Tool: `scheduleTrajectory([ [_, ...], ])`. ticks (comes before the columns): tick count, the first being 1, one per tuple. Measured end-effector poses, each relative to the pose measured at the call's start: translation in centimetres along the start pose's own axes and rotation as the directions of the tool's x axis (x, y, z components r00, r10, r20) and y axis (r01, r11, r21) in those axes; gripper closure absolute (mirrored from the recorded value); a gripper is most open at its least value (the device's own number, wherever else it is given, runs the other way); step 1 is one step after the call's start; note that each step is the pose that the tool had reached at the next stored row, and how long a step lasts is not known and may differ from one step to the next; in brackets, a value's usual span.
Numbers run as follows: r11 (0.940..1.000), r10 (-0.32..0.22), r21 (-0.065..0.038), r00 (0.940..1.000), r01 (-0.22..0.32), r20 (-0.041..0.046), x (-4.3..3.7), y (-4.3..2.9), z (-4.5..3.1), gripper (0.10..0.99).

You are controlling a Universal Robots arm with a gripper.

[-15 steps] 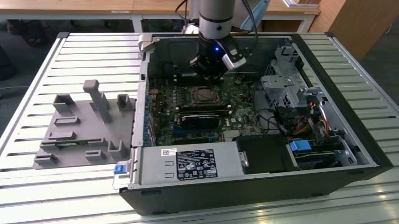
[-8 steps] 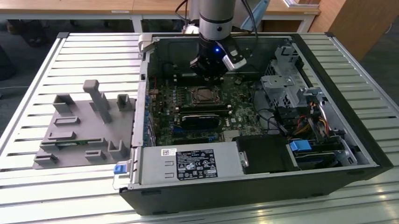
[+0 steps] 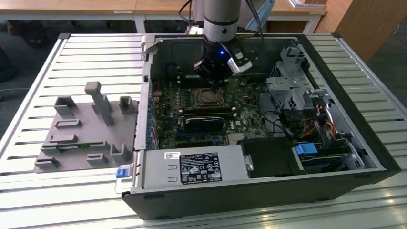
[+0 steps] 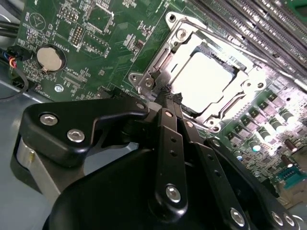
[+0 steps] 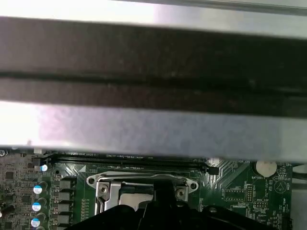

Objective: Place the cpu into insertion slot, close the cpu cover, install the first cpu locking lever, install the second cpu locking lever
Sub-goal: 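Install the second cpu locking lever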

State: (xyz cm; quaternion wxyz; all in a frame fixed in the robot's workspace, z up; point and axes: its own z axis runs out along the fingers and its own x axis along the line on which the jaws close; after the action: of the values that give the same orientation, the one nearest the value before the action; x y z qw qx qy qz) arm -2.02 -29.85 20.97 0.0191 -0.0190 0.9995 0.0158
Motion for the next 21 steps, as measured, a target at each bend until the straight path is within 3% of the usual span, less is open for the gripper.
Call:
scheduleTrajectory([
  [6,1.0,0.0,0.0,1.0,0.0,-0.0002,0.0,-0.49,-0.01,0.98],
  [8,1.0,0.0,-0.001,1.0,0.0,-0.0039,-0.04,-0.53,-0.08,0.98],
  [16,1.0,0.0,-0.002,1.0,0.0,-0.0057,-0.11,-0.48,-1.99,0.98],
  [21,1.0,0.0,-0.005,1.0,0.0,-0.0065,-0.11,-0.86,-2.15,0.98],
])
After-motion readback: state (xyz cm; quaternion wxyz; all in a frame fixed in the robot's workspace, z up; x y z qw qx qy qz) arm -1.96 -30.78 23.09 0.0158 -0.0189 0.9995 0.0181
